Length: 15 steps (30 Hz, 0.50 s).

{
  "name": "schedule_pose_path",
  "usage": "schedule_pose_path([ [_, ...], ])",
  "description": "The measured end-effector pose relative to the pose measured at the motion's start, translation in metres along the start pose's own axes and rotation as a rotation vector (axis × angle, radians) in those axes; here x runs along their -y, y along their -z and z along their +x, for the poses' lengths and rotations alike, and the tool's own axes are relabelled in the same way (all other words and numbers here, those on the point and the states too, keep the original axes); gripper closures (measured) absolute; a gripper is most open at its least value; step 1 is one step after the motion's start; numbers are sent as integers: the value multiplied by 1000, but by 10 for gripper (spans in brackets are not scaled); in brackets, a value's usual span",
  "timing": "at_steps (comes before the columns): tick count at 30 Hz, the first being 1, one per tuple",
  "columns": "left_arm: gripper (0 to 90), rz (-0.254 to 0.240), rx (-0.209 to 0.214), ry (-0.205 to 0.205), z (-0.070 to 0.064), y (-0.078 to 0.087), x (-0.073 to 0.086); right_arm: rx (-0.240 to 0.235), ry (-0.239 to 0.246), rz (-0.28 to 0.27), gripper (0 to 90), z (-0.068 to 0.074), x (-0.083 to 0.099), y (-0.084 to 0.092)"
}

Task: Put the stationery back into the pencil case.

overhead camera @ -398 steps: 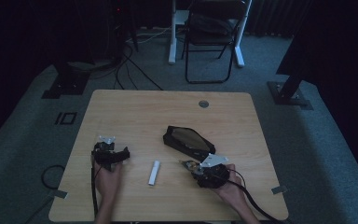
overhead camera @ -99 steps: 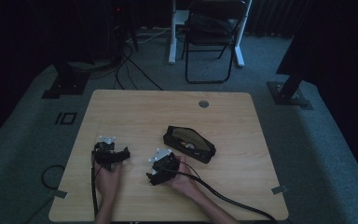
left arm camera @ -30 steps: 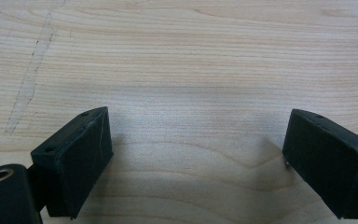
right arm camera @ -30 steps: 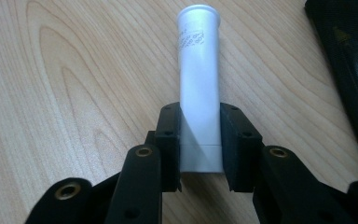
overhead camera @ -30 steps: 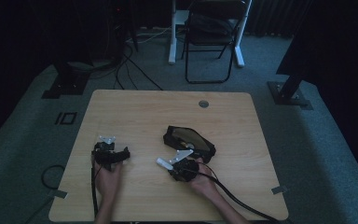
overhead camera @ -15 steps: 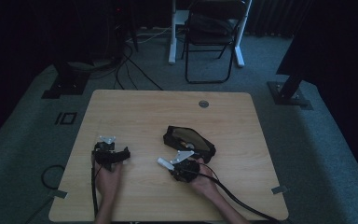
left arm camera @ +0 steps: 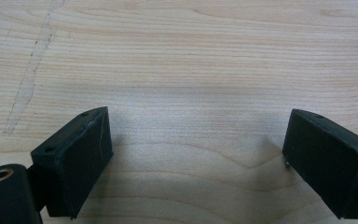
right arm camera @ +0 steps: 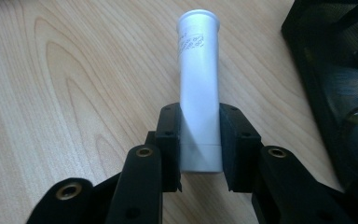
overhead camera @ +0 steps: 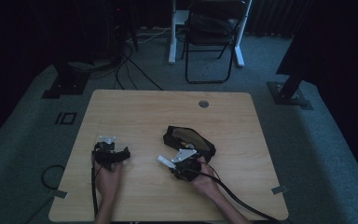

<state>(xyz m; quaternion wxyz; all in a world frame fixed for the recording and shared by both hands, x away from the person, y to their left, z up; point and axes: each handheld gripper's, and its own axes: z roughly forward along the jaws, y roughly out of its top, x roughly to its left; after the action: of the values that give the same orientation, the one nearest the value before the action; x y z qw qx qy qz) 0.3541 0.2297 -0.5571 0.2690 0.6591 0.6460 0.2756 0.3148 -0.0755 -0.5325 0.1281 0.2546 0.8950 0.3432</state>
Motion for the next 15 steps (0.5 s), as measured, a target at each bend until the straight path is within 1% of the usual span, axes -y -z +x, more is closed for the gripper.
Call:
schedule_pose_path([
  [4, 83, 0, 0, 0, 0, 0, 0, 3, 0, -8, 715, 0, -1, 3],
  [15, 83, 0, 0, 1, 0, 0, 0, 5, 18, -32, 715, 2, -6, 13],
])
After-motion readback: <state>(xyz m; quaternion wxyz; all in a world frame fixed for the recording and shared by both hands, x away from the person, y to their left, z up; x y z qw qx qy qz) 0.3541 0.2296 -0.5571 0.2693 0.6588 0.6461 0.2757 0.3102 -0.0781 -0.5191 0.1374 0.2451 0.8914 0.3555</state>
